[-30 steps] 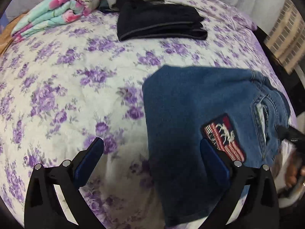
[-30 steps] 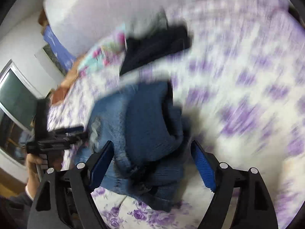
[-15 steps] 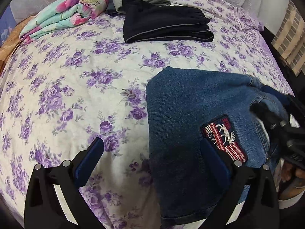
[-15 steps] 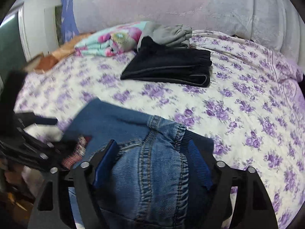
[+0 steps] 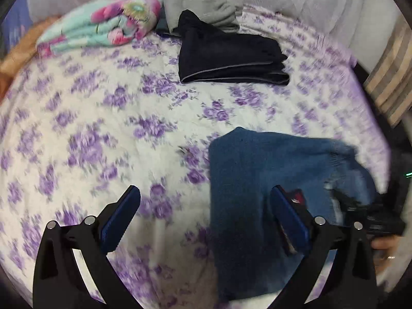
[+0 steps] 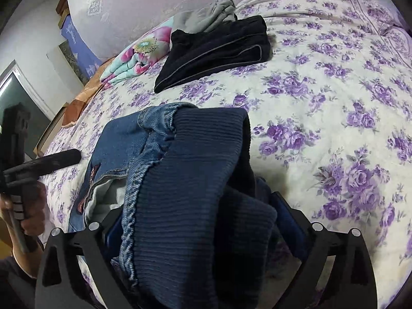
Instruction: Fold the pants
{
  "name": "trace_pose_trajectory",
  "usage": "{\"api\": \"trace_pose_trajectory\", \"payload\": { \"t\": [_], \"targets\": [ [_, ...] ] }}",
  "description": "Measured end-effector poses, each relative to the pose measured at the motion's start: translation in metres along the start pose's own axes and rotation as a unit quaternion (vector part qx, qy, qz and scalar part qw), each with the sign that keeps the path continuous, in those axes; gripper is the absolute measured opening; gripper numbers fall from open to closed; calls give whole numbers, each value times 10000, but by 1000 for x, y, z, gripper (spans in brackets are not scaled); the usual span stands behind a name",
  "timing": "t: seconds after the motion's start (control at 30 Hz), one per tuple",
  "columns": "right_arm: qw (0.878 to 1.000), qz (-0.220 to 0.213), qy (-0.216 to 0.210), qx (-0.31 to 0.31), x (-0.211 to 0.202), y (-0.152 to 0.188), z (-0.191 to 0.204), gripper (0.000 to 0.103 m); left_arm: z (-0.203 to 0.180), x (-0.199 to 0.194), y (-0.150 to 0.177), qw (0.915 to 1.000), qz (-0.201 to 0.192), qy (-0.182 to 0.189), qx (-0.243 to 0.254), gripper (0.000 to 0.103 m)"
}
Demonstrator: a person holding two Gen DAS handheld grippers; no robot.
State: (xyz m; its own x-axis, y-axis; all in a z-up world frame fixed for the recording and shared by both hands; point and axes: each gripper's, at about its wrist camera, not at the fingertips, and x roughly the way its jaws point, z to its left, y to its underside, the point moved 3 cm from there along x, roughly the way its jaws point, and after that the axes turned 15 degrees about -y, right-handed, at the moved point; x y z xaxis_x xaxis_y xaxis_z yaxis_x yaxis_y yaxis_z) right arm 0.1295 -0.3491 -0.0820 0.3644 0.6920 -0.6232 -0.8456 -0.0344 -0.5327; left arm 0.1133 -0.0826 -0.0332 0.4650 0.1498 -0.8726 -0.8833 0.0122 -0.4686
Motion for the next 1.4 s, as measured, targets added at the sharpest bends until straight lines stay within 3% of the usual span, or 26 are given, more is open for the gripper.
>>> {"api": "trace_pose_trajectory", "payload": {
  "t": [0.07,0.17,0.33,0.4,0.47,0.6,0.73,0.77,0.87,0.93,0.97,1.03,1.13,1.23,1.4],
  "targets": [
    [9999,-16,-48,145,0,2,-2,98,-14,30,1,9989,154,-278,334,99],
    [9990,-57,-216,397,-8,5,-2,98,0,41,2,9971,657,202,-313,99],
    [9930,85,-958,689,-22,18,3,99,11,43,7,9876,1261,849,-397,99],
    [9885,365,-1196,853,-19,25,3,99,12,44,13,9832,1447,1041,-403,99],
    [9856,456,-1355,901,-14,29,6,90,14,43,19,9797,1555,1190,-417,99],
    [9776,437,-1715,1137,-1,28,4,82,17,40,29,9754,1661,1373,-465,98],
    [9760,344,-1822,1138,-1,31,4,81,16,36,39,9553,1895,2173,-656,98],
    [9755,300,-1859,1140,-2,32,3,81,12,37,41,9540,1933,2207,-625,98],
    [9764,207,-1852,1092,-4,36,5,80,-6,37,38,9616,1717,2111,-359,98],
    [9773,174,-1829,1056,-4,37,8,81,-15,37,35,9615,1670,2165,-260,97],
    [9773,169,-1833,1046,-4,37,9,83,-22,34,34,9611,1606,2239,-163,88],
    [9767,188,-1835,1098,-4,36,8,85,-32,32,31,9641,1500,2189,52,87],
    [9740,145,-1838,1314,-3,31,9,88,-32,39,34,9563,1574,2462,-107,85],
    [9806,-70,-1553,1195,-4,29,15,74,-25,34,41,9562,1370,2558,-381,75],
    [9867,-154,-1405,803,-21,29,32,54,-20,0,43,9653,723,2489,-322,42]
  ]
}}
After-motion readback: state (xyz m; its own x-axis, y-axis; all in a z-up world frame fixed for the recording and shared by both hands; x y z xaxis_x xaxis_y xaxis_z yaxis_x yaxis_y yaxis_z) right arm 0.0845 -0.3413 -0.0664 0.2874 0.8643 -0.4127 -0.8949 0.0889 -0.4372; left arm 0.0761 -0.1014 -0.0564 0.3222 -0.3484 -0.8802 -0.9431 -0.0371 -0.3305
